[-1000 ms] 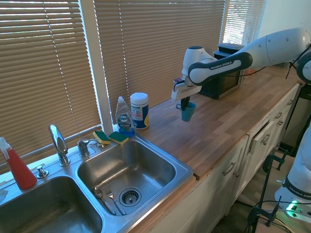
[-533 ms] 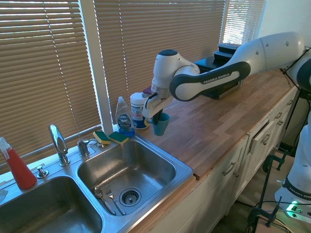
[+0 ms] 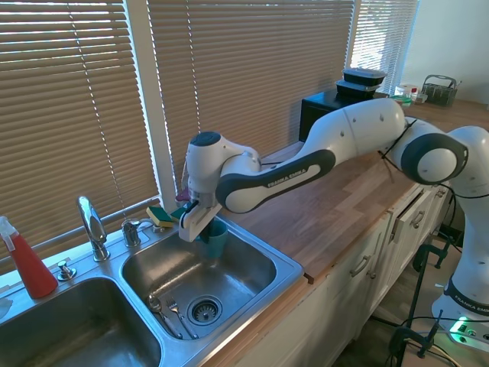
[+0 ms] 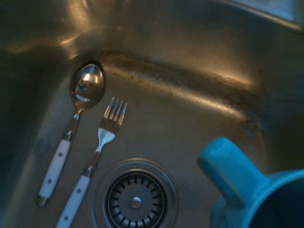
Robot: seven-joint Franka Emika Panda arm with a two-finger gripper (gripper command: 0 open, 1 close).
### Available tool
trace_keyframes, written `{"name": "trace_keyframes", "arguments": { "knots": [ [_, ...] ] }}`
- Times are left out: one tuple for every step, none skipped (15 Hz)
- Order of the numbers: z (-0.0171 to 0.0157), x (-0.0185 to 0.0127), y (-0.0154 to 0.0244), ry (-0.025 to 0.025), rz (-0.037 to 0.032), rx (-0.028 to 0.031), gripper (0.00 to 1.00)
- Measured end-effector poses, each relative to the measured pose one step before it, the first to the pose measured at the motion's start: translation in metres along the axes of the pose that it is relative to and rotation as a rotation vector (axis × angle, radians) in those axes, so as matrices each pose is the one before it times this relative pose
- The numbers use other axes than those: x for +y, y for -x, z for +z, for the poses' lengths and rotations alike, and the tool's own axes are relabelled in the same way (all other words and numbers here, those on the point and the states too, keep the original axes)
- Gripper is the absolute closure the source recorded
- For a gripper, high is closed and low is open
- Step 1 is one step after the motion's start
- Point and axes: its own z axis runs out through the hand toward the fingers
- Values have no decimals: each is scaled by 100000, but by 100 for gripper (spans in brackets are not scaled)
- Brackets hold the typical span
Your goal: Put the mug in the sink
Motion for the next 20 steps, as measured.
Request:
{"name": "trace_keyframes", "arguments": {
  "knots": [
    [1290,-442,-716,31,1123,107,100],
    [1193,-256,-868,7,1306,59,100],
    [1228,-174,-746,115,1198,-219,100],
    [1504,-136,-420,434,777,-906,100],
    [1621,-216,-106,460,351,-1202,100],
    [1472,-250,109,514,174,-1153,100],
    [1401,-236,203,578,10,-812,100],
    [1218,-211,269,579,-90,-739,100],
    [1107,-176,309,577,-141,-654,100],
    [894,-162,249,450,-168,-438,100],
    [607,-151,171,289,-36,-350,100],
    [432,-121,43,51,140,-209,100],
    [248,-109,14,7,215,-318,100],
    [77,-96,15,201,153,-279,0],
    [60,-83,62,352,70,-267,0],
    [20,-114,141,394,-41,-324,0],
    [18,-115,111,147,-36,-206,0],
    [44,-113,98,94,-46,-146,0],
    [180,-76,82,84,-50,-111,0],
    [117,-1,4,70,10,-45,0]
  ]
}}
